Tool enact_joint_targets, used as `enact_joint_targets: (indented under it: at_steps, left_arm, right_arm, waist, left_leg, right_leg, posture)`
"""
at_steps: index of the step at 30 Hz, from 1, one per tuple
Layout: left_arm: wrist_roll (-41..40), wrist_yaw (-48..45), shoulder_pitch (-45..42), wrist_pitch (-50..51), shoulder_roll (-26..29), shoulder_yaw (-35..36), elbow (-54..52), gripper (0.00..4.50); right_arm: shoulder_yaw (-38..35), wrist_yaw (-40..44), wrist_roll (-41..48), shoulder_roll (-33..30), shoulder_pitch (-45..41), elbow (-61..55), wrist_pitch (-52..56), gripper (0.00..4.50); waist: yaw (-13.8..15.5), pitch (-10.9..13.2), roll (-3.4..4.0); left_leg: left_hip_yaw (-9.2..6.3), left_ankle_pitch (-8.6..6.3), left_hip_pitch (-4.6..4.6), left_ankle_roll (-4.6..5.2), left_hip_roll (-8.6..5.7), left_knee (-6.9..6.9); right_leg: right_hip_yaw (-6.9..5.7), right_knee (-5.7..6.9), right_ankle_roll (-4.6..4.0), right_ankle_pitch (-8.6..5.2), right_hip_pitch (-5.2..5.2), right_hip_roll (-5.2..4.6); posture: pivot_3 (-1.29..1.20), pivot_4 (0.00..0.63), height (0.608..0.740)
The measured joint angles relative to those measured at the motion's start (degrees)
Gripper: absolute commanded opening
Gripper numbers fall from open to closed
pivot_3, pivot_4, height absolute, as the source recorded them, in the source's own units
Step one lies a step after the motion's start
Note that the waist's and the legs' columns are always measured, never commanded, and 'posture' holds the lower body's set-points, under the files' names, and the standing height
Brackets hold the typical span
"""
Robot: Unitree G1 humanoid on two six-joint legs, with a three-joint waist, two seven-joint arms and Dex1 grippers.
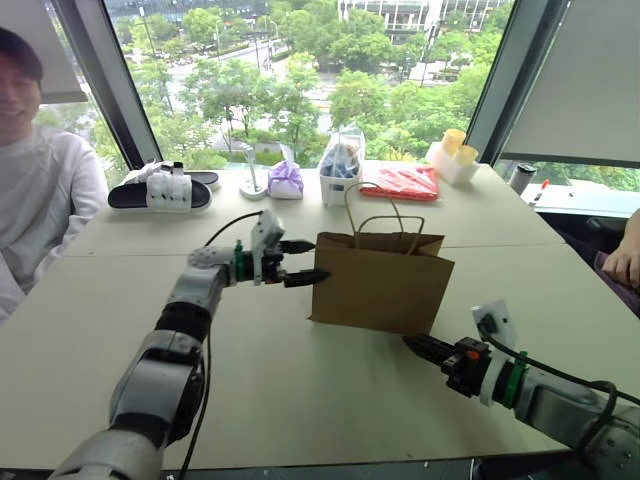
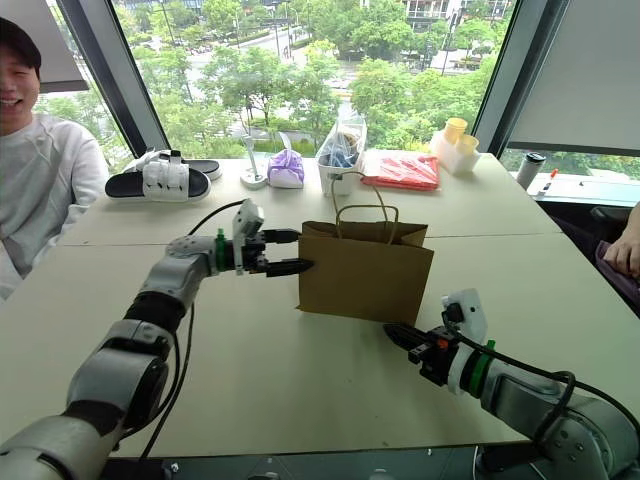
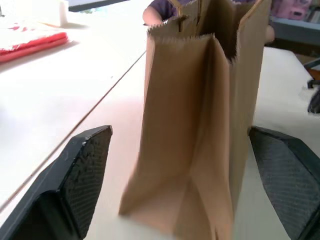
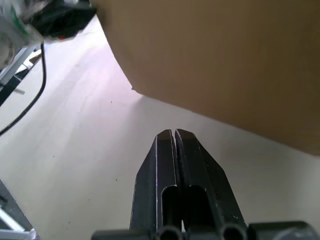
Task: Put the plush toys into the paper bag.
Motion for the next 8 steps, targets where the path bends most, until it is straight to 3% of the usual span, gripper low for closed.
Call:
enact_joint_targets:
  at_steps: [4, 8]
  left_arm:
    - [-8.59, 6.91, 21.0, 18.84, 7.01, 6.62, -27.58, 4.46]
    - [-16.8, 17.51, 36.42, 30.81, 5.95, 12.87, -49.46, 4.46]
  right_arm:
    - [-5.01, 6.53, -2.13, -3.55, 6.93, 0.76, -2.69, 0.0]
    - [-12.05, 12.11, -0.6, -5.9, 10.33, 4.84, -2.64, 0.0]
  waist:
    - [0.29, 0.0, 0.02]
    - [1.95, -0.01, 0.1]
  left_leg:
    - [-0.05, -0.01, -0.03, 0.0, 0.12, -0.14]
    - [-0.04, -0.01, 0.04, -0.02, 0.04, 0.04]
  right_leg:
    - [0.11, 0.09, -0.02, -0.01, -0.18, -0.07]
    - [0.18, -0.36, -0.24, -0.11, 0.3, -0.18]
  posture:
    - [0.0, 0.15, 0.74]
    - [0.0, 0.15, 0.74]
